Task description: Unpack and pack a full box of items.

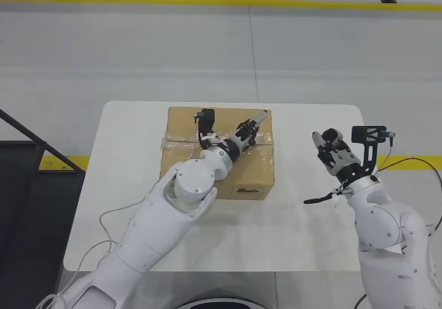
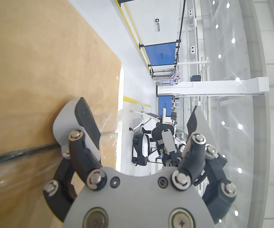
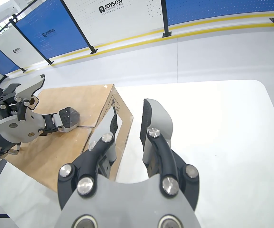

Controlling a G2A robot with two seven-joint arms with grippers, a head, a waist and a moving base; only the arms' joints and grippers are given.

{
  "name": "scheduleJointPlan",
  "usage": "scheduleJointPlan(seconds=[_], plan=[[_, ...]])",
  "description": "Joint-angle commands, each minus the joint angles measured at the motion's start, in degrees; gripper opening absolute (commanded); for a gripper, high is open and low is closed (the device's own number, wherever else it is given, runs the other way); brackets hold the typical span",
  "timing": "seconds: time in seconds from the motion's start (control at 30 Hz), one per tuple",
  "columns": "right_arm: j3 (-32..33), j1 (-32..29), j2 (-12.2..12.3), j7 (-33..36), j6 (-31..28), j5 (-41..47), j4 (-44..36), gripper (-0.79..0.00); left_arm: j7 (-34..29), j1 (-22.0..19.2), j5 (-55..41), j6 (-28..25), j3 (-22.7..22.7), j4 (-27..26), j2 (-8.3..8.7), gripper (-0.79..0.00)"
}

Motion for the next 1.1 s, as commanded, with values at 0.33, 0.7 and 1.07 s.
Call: scheduleJointPlan(seconds=[0.33, 0.7, 1.07], plan=[[2.89, 0.11, 0.74, -0.16, -2.39, 2.41, 2.75, -0.511, 1.50, -3.56, -1.18, -1.08, 4.22, 4.85, -2.59, 0.000], [5.17, 0.89, 1.51, 0.93, -6.14, 6.60, 6.24, -0.499, 2.98, -6.57, -1.31, -1.60, 7.48, 8.68, -5.11, 0.000], [5.15, 4.67, 2.34, 11.05, -12.63, 22.01, 11.91, 0.000, 4.52, -5.05, 1.67, -2.34, 6.01, 3.19, -5.75, 0.000]])
